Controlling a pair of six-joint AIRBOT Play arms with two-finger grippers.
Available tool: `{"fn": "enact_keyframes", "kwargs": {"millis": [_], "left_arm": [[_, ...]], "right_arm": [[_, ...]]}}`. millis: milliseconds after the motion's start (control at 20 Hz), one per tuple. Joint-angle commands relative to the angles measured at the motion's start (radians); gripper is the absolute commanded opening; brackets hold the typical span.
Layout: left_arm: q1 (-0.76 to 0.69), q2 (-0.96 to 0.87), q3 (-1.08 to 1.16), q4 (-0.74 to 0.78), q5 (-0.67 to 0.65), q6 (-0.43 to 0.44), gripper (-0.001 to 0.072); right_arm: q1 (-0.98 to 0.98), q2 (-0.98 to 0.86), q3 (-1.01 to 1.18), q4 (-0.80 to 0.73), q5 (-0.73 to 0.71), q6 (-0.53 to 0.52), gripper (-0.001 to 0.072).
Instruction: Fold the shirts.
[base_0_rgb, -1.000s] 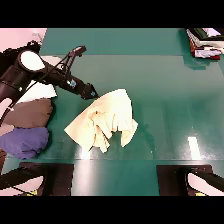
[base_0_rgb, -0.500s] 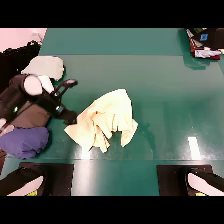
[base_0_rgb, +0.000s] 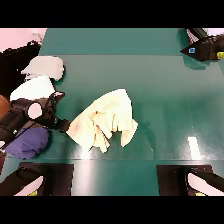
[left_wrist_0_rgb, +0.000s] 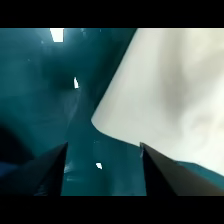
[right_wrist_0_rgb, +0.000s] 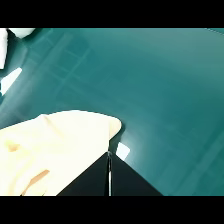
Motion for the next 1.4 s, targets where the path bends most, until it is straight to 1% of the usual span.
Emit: {"fn": "enact_keyframes", "kwargs": {"millis": [0,50,200,250,300,350,400,500,650,700,750,800,850,1000,1100,1200,1350], "left_arm": [[0.001,-0.044,-0.031,-0.012,0.113,-0.039,0.0543],[0.001,-0.068,-0.031,-0.017,0.135,-0.039,0.0543],[0.001,-0.133,-0.030,-0.075,0.138,-0.030,0.0542],[0.001,-0.142,-0.030,-0.092,0.137,-0.031,0.0498],[0.001,-0.142,-0.029,-0.099,0.139,-0.031,0.0285],[0.001,-0.141,-0.024,-0.099,0.141,-0.031,0.0101],[0.001,-0.140,-0.010,-0.093,0.131,-0.031,0.0024],[0.001,-0.139,0.065,-0.029,0.067,-0.029,0.0025],[0.001,-0.139,0.251,0.085,-0.035,0.029,0.0025],[0.001,-0.139,0.303,0.090,-0.043,0.048,0.0025],[0.001,-0.139,0.347,0.089,-0.039,0.048,0.0026],[0.001,-0.139,0.377,0.080,-0.025,0.048,0.0025],[0.001,-0.139,0.394,0.074,-0.009,0.048,0.0025],[0.001,-0.140,0.399,0.055,0.012,0.048,0.0026],[0.001,-0.140,0.399,0.055,0.012,0.048,0.0026],[0.001,-0.140,0.399,0.055,0.009,0.048,0.0026],[0.001,-0.140,0.399,0.055,0.009,0.046,0.0025]], "right_arm": [[0.004,0.000,-0.005,0.000,-0.001,0.000,0.0014],[0.005,0.000,-0.005,0.000,0.000,0.000,0.0014],[0.004,0.000,-0.005,0.000,0.001,0.000,0.0014],[0.004,0.000,-0.005,0.000,0.002,0.000,0.0014],[0.004,0.000,-0.005,-0.001,0.001,0.000,0.0014],[0.004,0.000,-0.005,-0.002,0.001,0.000,0.0014],[0.004,0.000,-0.006,-0.008,0.000,0.000,0.0014],[0.004,-0.001,-0.041,-0.010,-0.002,0.000,0.0014],[0.005,-0.001,-0.210,-0.008,-0.013,0.000,0.0021],[0.010,-0.002,-0.285,-0.008,-0.037,0.000,0.0155],[0.019,-0.008,-0.370,-0.002,-0.072,0.000,0.0356],[0.036,-0.029,-0.444,0.007,-0.093,0.000,0.0371],[0.057,-0.061,-0.502,0.020,-0.103,0.000,0.0371],[0.159,-0.196,-0.604,0.137,-0.121,-0.015,0.0371],[0.247,-0.280,-0.612,0.177,-0.149,-0.037,0.0371],[0.325,-0.349,-0.590,0.180,-0.154,-0.037,0.0372],[0.389,-0.409,-0.543,0.173,-0.154,-0.037,0.0371]]}}
